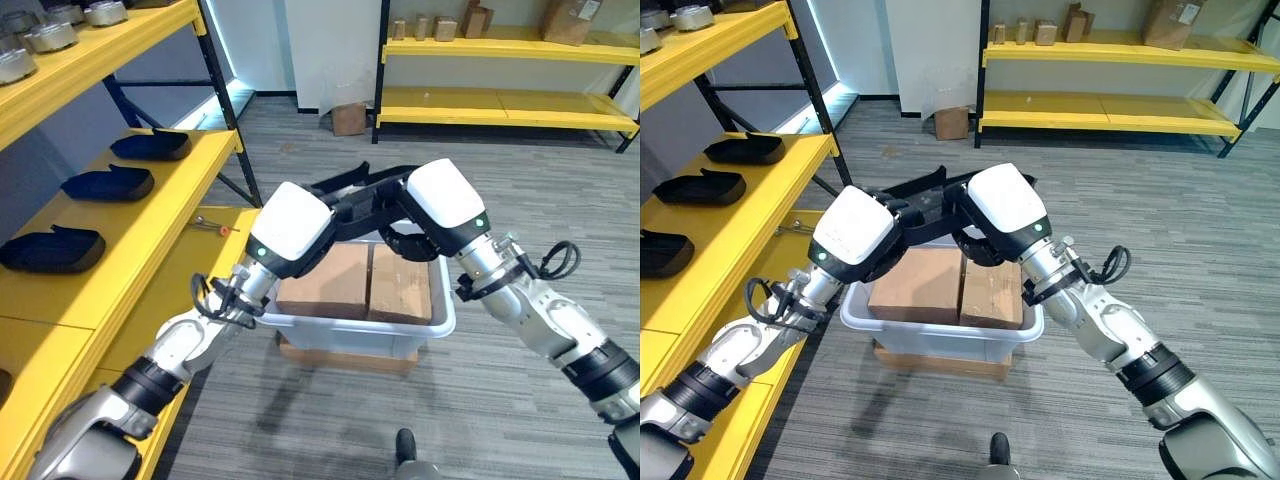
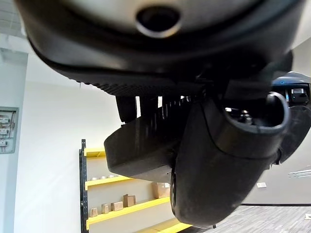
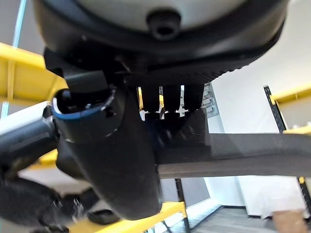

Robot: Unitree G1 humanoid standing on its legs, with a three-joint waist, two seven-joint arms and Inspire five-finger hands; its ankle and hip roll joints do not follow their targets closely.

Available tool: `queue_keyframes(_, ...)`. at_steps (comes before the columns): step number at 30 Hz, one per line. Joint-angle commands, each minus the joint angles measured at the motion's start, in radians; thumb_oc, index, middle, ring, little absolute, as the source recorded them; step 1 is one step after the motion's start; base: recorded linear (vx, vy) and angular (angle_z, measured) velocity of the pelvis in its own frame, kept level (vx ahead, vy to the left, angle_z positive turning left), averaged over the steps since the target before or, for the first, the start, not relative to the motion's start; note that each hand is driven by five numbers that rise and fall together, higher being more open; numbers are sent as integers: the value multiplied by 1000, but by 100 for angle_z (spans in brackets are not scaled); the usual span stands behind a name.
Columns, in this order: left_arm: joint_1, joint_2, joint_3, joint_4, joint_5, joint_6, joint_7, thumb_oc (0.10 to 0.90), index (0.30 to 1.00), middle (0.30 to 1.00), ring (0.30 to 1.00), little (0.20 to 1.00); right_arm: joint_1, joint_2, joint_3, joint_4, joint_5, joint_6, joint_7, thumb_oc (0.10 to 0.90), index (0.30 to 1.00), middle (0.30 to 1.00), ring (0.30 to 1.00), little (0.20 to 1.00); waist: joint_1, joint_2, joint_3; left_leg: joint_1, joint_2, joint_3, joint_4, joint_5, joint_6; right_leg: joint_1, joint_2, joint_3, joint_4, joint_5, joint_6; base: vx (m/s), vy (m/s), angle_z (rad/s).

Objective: Move parts from the plastic box to the shelf.

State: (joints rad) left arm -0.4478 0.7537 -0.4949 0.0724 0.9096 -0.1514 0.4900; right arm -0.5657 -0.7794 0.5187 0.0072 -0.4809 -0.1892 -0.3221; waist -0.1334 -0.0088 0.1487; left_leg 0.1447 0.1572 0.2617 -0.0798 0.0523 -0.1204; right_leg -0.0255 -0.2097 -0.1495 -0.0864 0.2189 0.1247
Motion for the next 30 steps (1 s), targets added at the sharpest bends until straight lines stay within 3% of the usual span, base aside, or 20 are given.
queue_keyframes(1,5,34,137,38,-43,57,50,400,300,300,300,300,-61,49,-173,-124,131,-59,-105,900,1000,1000,1000,1000,26,-15,-86,36,58,-67,-8,-65,-7,44,-59,18,24,-79,73,0,0,0)
queue_keyframes(9,241,80,382,-23,-66,76,60,400,300,300,300,300,205,76,-351,-228,270,-75,-38,900,1000,1000,1000,1000,25,2,-73,29,52,-71,-8,-61,-7,37,-62,15,32,-83,72,0,0,0)
queue_keyframes(13,379,39,523,-59,-86,86,79,400,300,300,300,300,413,151,-455,-290,357,-101,-2,900,1000,1000,1000,1000,18,17,-60,21,52,-76,-8,-55,-7,27,-65,14,46,-91,68,0,0,0)
queue_keyframes(16,435,11,574,-78,-93,91,85,400,300,300,300,300,497,183,-495,-305,384,-106,7,900,1000,1000,1000,1000,10,25,-58,16,53,-79,-8,-52,-8,20,-63,13,57,-98,66,-9,-10,1)
queue_keyframes(19,509,-32,652,-119,-105,87,100,400,300,300,300,300,621,247,-552,-291,523,-114,51,900,1000,1000,1000,1000,2,41,-40,8,60,-83,-8,-44,-8,-1,-55,14,98,-121,57,-38,-42,3)
queue_keyframes(26,585,-87,728,-213,-130,74,121,400,300,300,300,300,637,252,-562,-283,536,-116,68,900,1000,1000,1000,1000,8,70,-12,-11,98,-104,-8,-5,-11,-66,-18,20,220,-197,25,-65,-88,3)
queue_keyframes(30,634,-113,772,-267,-143,67,136,400,300,300,300,300,545,228,-494,-274,529,-117,90,900,1000,1000,1000,1000,50,77,3,-28,133,-124,-8,33,-9,-136,23,30,314,-248,-2,-101,-162,-6)
